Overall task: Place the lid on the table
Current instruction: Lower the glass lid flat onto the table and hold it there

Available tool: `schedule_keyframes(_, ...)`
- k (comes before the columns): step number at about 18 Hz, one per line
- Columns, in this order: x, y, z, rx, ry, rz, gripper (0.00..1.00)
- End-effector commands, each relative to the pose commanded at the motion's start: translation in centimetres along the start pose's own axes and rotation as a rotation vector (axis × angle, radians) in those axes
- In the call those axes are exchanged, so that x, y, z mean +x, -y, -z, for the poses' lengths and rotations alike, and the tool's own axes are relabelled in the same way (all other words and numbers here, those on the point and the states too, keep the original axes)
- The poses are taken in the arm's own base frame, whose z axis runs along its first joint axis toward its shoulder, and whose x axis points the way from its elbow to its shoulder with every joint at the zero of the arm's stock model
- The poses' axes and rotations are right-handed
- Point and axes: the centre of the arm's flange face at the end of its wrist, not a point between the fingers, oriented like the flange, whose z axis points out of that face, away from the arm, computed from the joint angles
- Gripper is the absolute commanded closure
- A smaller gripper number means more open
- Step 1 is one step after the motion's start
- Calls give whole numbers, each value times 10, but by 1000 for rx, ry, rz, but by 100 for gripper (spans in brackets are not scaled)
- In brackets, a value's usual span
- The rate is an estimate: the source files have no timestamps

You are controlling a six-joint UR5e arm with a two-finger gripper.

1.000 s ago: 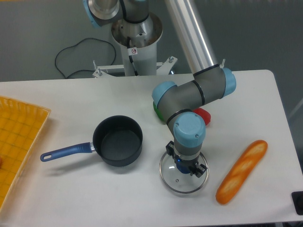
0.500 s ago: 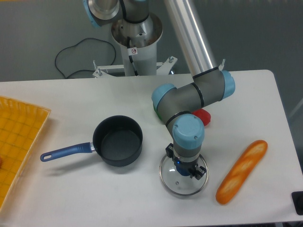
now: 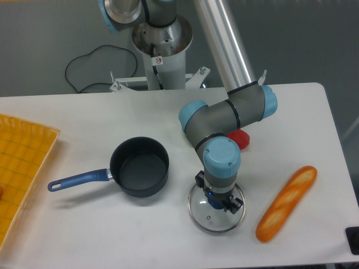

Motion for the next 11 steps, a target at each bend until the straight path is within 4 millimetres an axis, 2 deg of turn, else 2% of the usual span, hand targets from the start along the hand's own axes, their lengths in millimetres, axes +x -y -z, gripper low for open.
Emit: schedule_keyframes(11,0,3,-5,2,4,9,51)
